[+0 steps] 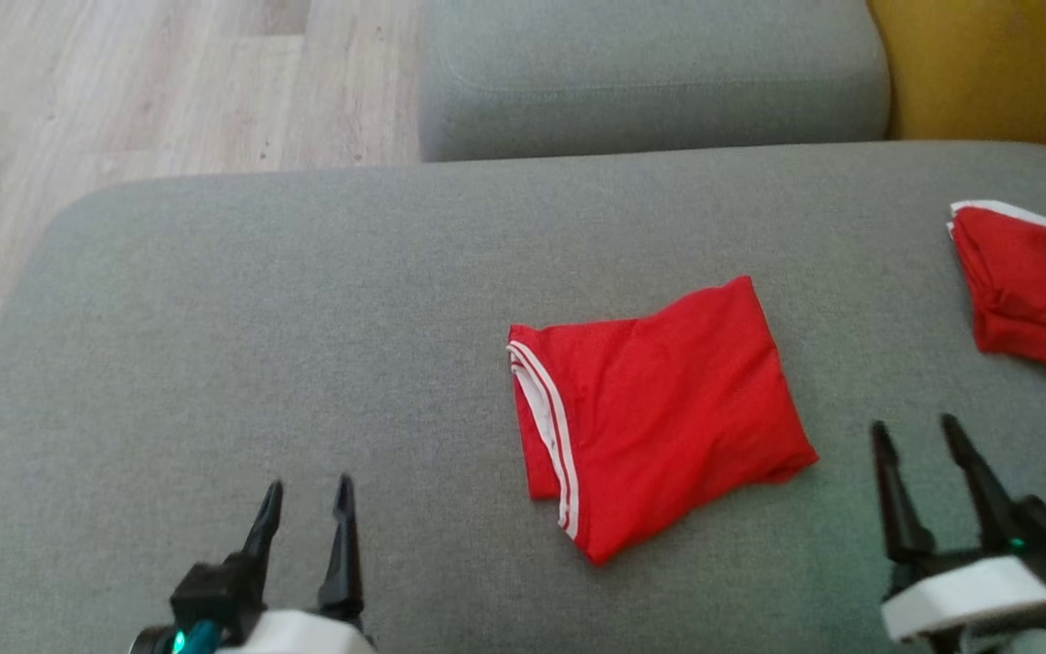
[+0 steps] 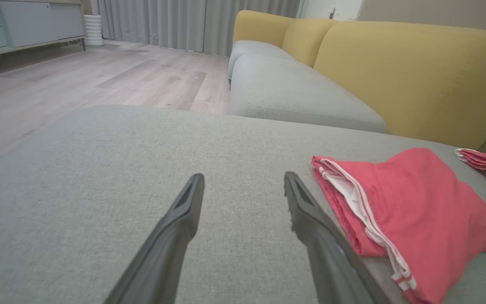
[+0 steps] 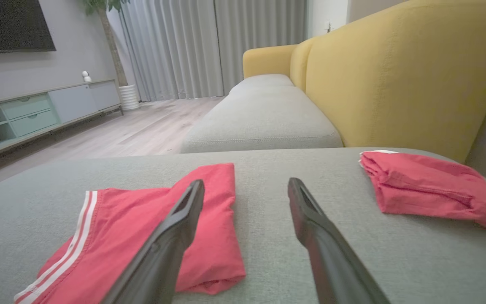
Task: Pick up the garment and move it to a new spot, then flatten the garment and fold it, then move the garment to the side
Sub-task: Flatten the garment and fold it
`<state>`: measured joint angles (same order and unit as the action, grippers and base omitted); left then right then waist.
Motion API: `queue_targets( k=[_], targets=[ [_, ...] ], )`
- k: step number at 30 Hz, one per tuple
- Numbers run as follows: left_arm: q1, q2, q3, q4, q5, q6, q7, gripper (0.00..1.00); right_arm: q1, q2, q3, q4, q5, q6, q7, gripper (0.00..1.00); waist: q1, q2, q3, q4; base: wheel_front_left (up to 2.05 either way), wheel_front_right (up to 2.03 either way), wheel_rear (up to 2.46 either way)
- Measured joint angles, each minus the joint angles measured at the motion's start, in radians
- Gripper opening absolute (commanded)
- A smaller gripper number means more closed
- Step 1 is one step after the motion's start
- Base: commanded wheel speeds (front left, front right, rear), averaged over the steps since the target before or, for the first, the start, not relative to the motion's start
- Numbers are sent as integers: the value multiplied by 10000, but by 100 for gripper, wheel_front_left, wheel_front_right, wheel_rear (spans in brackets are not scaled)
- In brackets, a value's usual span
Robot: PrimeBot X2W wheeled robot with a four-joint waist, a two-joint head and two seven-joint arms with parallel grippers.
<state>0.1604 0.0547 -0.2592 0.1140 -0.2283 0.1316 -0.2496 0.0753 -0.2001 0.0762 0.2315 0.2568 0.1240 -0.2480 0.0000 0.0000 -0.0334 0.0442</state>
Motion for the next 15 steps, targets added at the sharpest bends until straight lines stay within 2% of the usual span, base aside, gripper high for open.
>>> queue_targets(
  k=[5,15],
  targets=[
    [384,10,238,-6,102,-98,0,100,554,134,-639,-238,-2,0,-2,100,0,0,-109,86,0,0,0],
    [396,8,397,-96,242,-186,0,100,690,324,-667,-267,-31,0,-2,100,0,0,-186,173,0,0,0]
  ],
)
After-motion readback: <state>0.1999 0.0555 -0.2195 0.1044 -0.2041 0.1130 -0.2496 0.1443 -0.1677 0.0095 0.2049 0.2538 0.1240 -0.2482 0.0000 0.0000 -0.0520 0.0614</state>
